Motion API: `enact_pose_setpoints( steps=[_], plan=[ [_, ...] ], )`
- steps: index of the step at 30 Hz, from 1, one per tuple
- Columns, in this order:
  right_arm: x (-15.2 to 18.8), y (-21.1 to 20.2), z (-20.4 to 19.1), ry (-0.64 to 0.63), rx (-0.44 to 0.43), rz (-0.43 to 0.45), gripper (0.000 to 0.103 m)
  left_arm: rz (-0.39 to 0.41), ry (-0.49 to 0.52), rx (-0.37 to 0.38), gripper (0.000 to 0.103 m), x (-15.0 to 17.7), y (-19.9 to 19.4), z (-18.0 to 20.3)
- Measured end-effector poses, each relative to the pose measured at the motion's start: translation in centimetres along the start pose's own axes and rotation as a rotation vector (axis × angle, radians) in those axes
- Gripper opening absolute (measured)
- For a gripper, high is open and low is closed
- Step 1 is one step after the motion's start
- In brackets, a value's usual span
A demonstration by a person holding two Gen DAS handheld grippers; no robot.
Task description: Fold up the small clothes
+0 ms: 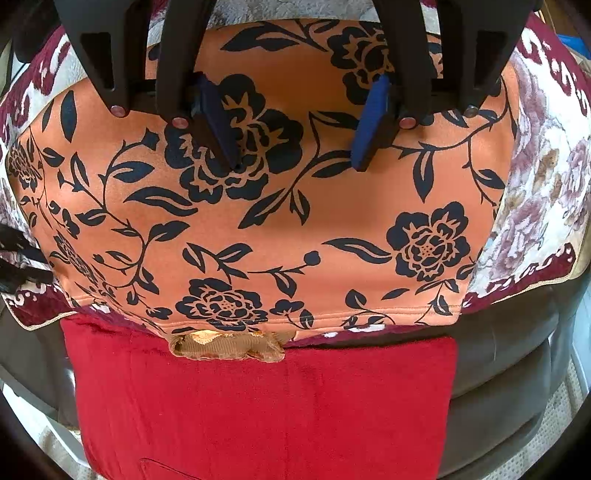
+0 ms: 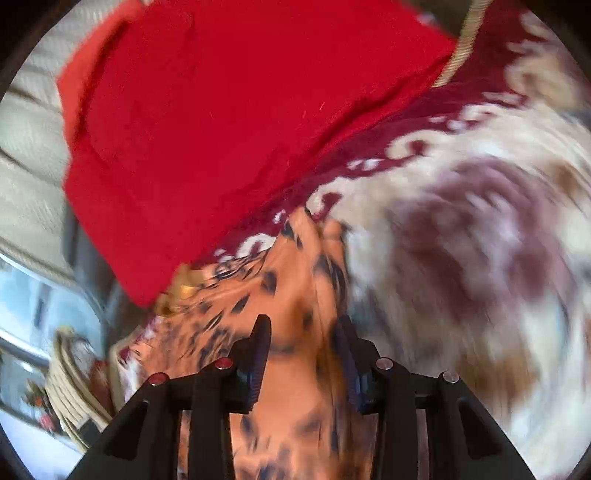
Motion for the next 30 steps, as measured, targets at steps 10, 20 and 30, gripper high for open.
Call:
enact_pose_setpoints(
  steps=[10, 20, 30],
  plan=[
    [-1.3, 0.2, 1.0, -0.026, 0.081, 0.079, 0.012, 0.001, 0.016, -0.004, 0.065, -0.1, 0.1, 0.1],
    [9.2, -7.0, -4.9, -0.062, -0.038, 0.224, 0.081, 0.014, -0.028, -0.003, 0.065, 0.1, -1.9, -0.5],
    [20.4, -3.7, -1.3, 0.239, -0.208, 0.181, 0.079, 0.032, -0.042, 0.015, 0.065, 0.2, -3.9, -0.8]
  ],
)
Point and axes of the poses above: each gripper's, at about its wrist camera, not at the fingertips, and y roughly the way its jaws point, z to its right, x to its underside, the point moved 3 cm from there along y, roughly the way its jaws point, and after that the axes turned 8 degrees about -x, right-handed, at the moved point
